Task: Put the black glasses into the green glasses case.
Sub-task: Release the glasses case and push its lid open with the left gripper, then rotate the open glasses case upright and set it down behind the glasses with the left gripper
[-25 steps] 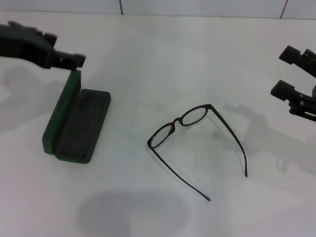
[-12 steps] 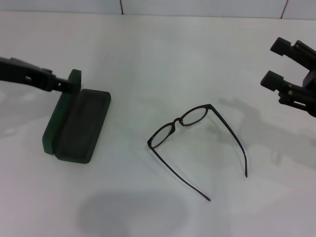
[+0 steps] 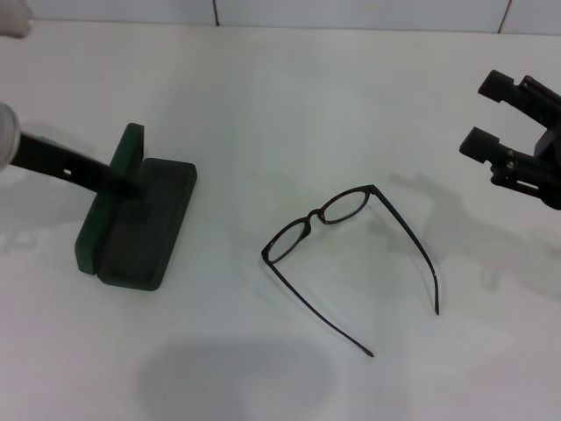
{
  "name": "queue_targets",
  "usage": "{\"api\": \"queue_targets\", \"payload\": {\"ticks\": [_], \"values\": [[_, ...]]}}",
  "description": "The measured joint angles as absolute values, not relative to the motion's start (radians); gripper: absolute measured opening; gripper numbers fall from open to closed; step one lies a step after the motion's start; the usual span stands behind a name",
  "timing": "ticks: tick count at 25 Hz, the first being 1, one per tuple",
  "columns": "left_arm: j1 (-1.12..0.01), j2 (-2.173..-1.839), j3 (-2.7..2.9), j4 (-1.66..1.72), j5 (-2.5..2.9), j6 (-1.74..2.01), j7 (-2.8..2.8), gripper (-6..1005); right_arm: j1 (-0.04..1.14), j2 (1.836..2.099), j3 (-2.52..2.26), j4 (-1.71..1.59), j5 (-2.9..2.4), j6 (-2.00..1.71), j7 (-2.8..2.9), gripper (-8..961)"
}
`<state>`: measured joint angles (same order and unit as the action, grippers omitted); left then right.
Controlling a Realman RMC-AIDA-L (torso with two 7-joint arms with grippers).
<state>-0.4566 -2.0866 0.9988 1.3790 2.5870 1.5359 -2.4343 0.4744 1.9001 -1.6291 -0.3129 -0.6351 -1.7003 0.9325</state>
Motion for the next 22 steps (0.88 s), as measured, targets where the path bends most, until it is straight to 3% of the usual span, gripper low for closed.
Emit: {"api": "queue_targets", "payload": {"ticks": [2, 13, 22], "values": [[-0.465, -2.087, 1.019, 1.368, 2.610, 1.539, -2.440, 837, 0.472, 1.902, -1.629, -0.313, -0.635, -1.699, 0.932, 874], [-0.469, -2.086, 1.055, 1.370, 2.616, 1.542, -2.440, 418, 0.467, 1.904, -1.629, -0.313, -0.635, -1.698, 0.928, 875], [-0.472, -2.087, 1.068, 1.401, 2.607, 1.543, -2.430, 254, 0.468, 1.905, -1.630, -0.314, -0.635, -1.700, 0.928, 875]]}}
